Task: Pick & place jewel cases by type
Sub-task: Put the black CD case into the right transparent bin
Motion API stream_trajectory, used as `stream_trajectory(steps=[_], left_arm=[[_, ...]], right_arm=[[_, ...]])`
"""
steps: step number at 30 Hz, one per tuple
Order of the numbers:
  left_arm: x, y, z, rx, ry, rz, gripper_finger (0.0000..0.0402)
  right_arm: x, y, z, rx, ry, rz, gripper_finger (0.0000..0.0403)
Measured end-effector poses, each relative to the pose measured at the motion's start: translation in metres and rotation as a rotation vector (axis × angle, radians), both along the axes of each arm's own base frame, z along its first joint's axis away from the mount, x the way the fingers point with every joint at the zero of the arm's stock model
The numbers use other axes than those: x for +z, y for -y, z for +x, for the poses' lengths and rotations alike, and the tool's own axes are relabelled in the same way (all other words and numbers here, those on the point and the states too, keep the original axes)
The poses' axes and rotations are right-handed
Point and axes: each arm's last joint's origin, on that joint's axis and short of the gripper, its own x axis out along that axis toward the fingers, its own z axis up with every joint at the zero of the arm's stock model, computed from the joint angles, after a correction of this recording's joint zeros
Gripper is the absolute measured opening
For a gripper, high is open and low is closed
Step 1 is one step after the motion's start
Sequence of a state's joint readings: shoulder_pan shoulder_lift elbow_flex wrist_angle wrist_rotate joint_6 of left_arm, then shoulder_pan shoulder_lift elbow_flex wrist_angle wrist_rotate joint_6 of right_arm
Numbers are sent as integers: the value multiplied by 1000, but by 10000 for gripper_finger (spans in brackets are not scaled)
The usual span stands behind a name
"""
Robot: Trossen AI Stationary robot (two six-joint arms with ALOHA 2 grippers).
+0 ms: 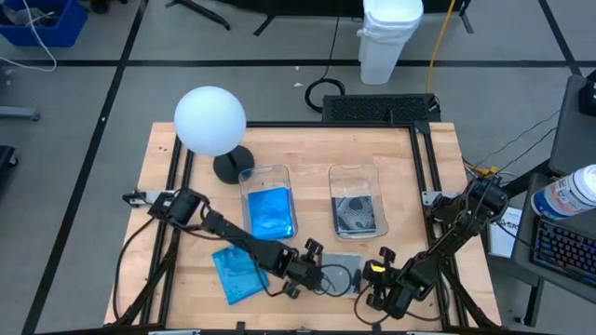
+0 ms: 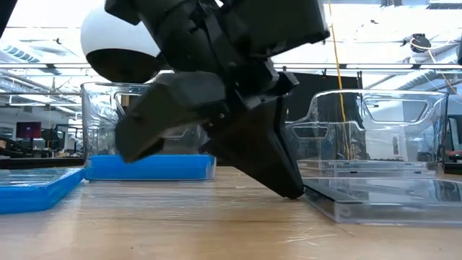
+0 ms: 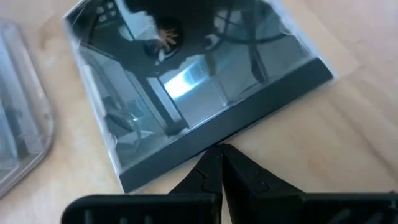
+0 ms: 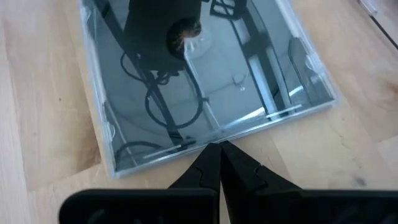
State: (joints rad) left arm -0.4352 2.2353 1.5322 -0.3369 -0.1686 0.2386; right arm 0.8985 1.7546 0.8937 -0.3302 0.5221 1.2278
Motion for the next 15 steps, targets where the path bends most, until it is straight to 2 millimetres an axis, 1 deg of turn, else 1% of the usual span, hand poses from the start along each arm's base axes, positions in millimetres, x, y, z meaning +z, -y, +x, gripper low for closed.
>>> stream_trajectory(steps=[8, 12, 15], left_arm=[[0, 9, -3, -38, 13, 12, 10], [1, 19, -8, -74, 9, -8, 10], [1, 28, -12, -138, 17, 20, 10]], right_arm=[[-4, 1, 0, -3, 25, 25, 0], [-3, -4, 4, 42, 67, 56, 0], [-2, -6, 5, 54, 70, 75, 0]])
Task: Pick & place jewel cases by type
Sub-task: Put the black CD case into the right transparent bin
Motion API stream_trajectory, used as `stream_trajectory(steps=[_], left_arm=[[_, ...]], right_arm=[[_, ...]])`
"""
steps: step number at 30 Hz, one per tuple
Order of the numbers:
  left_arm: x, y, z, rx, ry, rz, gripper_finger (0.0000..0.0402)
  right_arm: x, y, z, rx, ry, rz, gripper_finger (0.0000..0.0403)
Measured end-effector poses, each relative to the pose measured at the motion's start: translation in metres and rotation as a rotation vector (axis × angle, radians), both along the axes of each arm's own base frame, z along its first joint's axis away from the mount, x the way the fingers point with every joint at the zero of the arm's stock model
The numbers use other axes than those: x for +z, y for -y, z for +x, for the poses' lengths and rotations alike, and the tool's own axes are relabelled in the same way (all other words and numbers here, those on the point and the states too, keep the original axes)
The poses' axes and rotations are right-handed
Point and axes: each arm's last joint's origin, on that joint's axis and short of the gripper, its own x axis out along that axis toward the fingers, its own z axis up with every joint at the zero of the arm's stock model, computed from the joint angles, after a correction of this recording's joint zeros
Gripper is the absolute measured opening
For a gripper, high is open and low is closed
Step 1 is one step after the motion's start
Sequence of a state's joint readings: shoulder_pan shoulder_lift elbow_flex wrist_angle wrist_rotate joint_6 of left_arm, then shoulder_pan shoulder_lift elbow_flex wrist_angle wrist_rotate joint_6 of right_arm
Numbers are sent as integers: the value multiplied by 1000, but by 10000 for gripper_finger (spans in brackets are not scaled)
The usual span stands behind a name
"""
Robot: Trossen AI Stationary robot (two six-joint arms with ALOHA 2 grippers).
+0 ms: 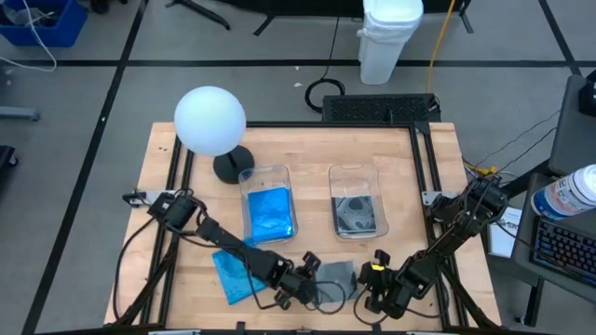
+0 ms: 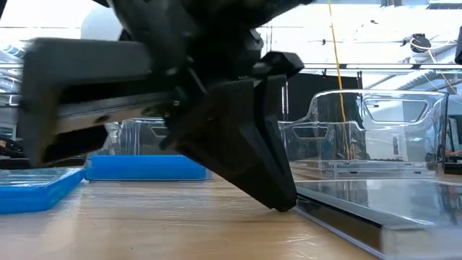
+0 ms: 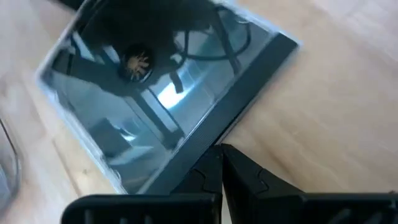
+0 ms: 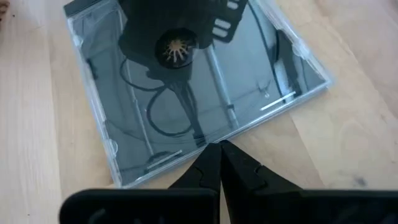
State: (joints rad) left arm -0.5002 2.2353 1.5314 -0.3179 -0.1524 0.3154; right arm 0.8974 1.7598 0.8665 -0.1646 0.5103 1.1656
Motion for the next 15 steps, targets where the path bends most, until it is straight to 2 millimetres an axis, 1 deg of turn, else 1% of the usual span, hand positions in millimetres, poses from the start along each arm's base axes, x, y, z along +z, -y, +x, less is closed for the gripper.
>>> stream_trajectory(steps=[5, 10, 15], left_arm=[[2, 12, -8, -51, 59, 140, 10], [3, 15, -12, -99, 92, 293, 13], [3, 11, -11, -121, 103, 376, 46]], right_arm=[[0, 0, 0, 3, -6, 3, 0], [0, 0, 0, 3, -4, 7, 0], [1, -1, 0, 4, -2, 8, 0]])
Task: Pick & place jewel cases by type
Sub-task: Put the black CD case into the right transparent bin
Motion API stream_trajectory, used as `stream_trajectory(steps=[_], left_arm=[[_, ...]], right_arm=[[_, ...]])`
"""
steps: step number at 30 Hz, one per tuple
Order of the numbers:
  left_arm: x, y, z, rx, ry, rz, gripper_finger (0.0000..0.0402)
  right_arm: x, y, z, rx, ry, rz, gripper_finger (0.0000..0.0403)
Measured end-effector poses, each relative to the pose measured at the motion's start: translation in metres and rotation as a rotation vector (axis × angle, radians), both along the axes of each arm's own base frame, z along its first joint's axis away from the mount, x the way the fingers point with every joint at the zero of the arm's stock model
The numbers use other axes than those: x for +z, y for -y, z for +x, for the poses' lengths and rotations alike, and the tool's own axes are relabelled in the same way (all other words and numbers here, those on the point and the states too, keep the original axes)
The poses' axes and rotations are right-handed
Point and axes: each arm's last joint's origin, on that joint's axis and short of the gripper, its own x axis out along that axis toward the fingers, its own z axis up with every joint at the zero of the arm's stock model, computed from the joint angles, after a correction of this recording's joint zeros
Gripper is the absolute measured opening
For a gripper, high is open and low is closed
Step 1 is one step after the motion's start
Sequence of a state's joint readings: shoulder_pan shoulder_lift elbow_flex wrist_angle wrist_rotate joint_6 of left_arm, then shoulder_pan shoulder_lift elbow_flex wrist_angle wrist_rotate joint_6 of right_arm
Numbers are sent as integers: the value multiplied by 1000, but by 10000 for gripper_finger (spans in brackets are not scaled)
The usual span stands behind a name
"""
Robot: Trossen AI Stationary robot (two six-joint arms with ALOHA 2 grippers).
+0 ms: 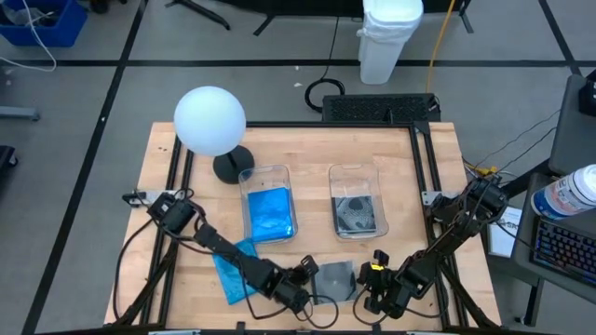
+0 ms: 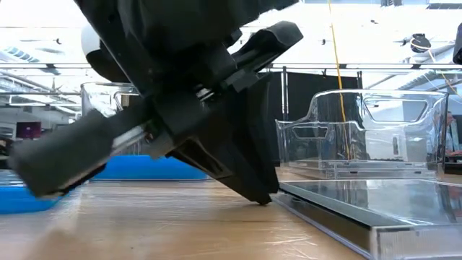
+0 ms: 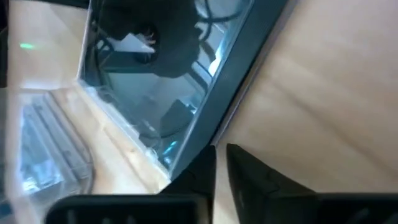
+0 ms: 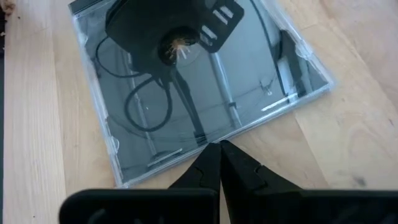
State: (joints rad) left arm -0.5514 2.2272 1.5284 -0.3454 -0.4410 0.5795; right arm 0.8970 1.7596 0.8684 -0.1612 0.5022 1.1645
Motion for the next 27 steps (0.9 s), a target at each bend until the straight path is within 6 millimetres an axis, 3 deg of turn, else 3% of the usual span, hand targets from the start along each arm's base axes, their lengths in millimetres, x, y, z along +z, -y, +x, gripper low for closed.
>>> stream_trajectory(steps=[9, 14, 27], left_arm=[[2, -11, 4, -9, -12, 61, 139], [3, -12, 4, -37, -17, 85, 169], [4, -11, 11, -110, 33, 115, 140]], right_arm=[[0, 0, 0, -3, 11, -9, 0], [0, 0, 0, -3, 12, -10, 0], [1, -1, 0, 14, 25, -21, 0]])
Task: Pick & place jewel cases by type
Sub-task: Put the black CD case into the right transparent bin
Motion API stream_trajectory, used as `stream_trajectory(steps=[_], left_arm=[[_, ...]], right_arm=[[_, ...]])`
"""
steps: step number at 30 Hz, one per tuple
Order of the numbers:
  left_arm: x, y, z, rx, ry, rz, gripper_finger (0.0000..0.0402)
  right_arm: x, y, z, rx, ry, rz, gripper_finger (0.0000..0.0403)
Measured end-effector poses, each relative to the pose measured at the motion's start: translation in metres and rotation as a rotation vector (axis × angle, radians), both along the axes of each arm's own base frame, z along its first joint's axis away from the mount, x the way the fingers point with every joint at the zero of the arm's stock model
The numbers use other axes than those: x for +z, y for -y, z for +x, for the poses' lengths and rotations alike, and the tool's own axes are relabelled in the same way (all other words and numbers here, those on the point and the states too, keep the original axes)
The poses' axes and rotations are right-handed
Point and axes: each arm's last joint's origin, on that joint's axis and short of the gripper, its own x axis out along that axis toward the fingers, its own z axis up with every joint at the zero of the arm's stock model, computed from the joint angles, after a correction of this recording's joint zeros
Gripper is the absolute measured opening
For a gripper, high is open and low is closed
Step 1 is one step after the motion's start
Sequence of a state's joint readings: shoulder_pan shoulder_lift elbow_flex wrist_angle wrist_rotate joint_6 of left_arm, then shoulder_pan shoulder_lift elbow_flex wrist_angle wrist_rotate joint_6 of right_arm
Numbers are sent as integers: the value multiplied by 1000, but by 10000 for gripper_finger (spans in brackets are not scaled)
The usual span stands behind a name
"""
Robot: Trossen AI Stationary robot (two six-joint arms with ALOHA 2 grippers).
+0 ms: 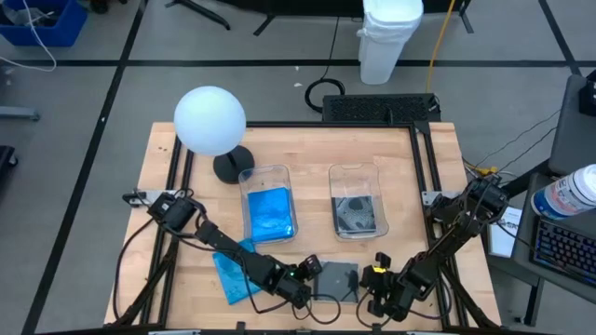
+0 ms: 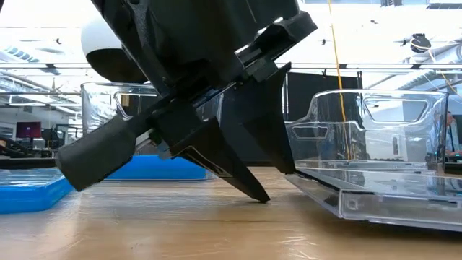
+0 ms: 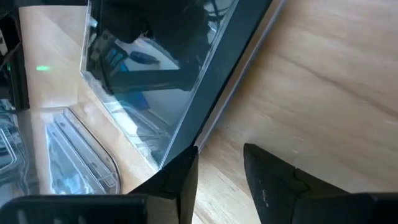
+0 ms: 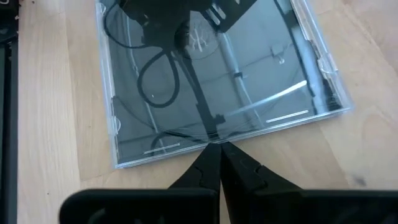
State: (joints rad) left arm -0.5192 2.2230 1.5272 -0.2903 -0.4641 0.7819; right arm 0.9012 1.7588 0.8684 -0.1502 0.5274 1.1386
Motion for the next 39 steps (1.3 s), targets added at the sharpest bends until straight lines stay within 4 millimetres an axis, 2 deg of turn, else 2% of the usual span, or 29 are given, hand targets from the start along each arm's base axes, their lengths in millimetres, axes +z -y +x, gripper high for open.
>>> stream_trajectory(steps=[6, 12, 19, 25, 32, 39], left_arm=[[1, -9, 7, 28, 34, -3, 142], [7, -18, 19, 81, 134, -7, 153], [10, -17, 20, 60, 145, -11, 165], [10, -10, 17, 40, 143, 1, 162], [14, 6, 10, 25, 190, 66, 172], [17, 23, 0, 7, 220, 128, 163]], right_arm=[[-1, -1, 1, 2, 9, 1, 0], [-13, -10, 11, 48, 72, 8, 0], [-20, -15, 17, 97, 97, 24, 0], [-20, -15, 16, 105, 91, 20, 0], [-21, -15, 15, 108, 79, 22, 0], [-21, -15, 15, 97, 73, 48, 0]])
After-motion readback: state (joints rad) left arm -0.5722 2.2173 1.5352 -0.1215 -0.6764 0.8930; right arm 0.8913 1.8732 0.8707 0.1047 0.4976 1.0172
